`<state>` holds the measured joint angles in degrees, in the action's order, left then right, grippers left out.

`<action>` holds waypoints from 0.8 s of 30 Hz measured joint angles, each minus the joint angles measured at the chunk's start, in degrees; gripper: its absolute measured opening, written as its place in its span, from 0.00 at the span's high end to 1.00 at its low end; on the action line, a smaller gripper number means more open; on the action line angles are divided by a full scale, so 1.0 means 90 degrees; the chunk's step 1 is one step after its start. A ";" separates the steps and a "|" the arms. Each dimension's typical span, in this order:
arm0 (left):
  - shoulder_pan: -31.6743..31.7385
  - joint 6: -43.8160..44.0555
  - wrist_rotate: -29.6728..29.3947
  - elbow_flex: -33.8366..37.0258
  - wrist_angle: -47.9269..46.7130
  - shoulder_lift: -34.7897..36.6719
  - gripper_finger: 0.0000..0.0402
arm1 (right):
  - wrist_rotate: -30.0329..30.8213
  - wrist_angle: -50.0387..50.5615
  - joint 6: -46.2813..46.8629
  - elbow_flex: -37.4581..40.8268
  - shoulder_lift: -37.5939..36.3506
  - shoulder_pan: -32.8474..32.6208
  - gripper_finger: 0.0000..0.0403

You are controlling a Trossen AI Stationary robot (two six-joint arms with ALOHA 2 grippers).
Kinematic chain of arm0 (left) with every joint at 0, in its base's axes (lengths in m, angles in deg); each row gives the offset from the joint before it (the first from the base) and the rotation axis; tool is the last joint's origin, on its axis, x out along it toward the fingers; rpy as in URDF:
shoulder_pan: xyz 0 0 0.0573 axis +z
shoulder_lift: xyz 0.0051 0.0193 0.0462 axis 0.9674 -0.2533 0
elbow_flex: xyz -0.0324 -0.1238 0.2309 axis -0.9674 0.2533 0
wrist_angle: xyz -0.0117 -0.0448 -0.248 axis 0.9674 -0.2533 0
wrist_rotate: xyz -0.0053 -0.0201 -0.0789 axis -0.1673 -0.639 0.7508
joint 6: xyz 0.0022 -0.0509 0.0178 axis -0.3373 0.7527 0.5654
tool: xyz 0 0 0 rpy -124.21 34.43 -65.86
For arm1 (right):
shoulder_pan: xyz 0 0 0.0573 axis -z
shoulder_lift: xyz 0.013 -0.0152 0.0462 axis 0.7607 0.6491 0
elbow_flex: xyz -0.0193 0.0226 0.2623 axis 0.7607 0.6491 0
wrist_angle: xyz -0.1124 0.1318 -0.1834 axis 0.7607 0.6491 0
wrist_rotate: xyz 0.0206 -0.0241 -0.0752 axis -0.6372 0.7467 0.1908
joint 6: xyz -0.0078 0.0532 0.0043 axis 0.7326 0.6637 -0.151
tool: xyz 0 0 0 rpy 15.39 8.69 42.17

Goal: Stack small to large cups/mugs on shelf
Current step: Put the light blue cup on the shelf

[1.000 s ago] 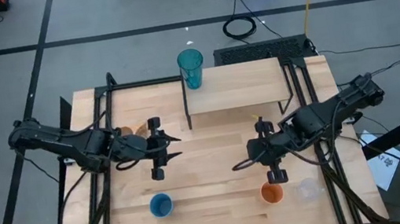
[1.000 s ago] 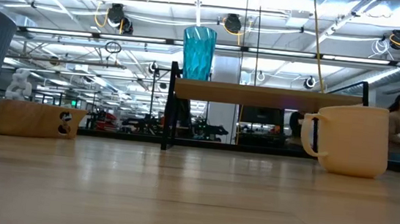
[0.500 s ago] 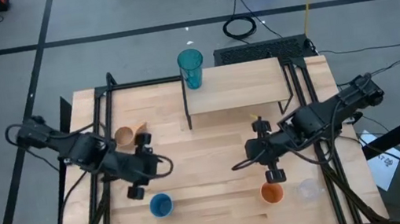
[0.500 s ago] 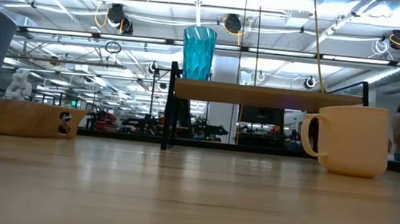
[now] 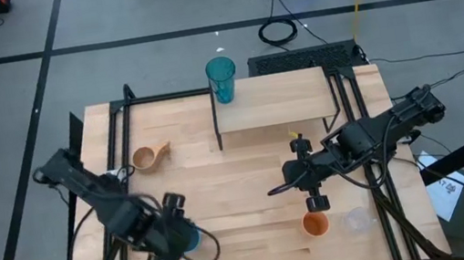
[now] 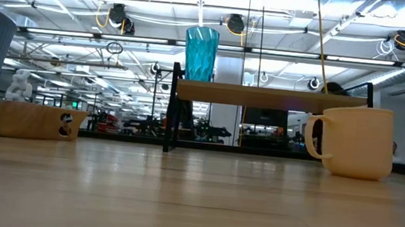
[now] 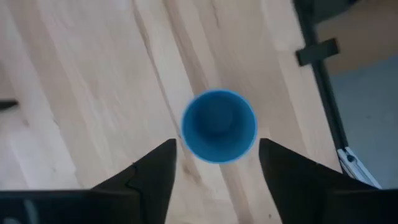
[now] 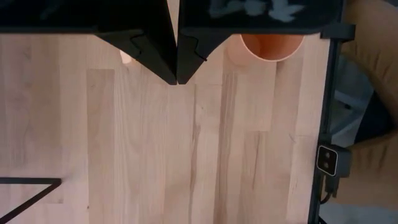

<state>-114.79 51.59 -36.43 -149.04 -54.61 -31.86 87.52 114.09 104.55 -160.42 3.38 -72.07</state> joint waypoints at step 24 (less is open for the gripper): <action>-0.0476 0.0878 -0.0019 0.1136 0.1073 -0.1144 0.35 | 0.0002 -0.0341 -0.0174 0.0002 0.0000 -0.0005 1.00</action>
<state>-119.07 59.50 -36.60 -138.82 -44.95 -42.16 87.54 111.02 102.98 -160.40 3.38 -72.12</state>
